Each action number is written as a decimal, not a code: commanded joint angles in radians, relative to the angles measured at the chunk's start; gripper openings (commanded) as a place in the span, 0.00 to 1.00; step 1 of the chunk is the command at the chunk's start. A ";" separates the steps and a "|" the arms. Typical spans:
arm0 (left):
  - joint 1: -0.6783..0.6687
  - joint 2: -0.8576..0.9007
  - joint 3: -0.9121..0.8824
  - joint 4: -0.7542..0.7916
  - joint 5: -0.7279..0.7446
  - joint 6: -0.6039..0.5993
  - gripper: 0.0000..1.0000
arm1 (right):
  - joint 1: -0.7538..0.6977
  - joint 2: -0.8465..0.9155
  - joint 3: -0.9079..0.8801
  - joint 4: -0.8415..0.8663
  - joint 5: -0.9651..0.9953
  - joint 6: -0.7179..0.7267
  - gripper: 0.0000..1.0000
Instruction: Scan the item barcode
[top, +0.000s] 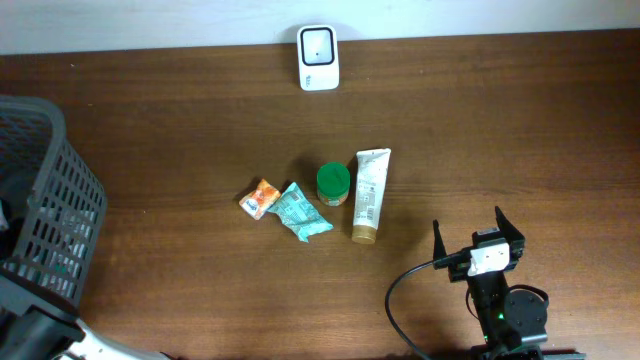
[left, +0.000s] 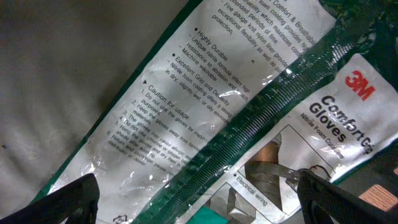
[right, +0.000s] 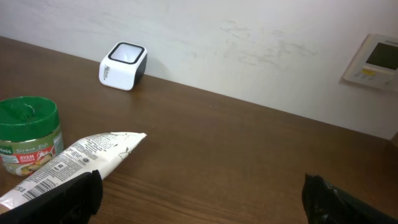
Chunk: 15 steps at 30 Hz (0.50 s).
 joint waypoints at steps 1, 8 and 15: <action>0.003 0.047 -0.005 0.013 -0.006 0.021 0.99 | 0.007 -0.006 -0.005 -0.004 -0.003 0.011 0.98; 0.002 0.078 -0.005 0.056 -0.005 0.047 1.00 | 0.007 -0.006 -0.005 -0.004 -0.003 0.011 0.98; -0.004 0.163 -0.005 0.060 -0.006 0.046 0.58 | 0.007 -0.006 -0.005 -0.004 -0.003 0.011 0.98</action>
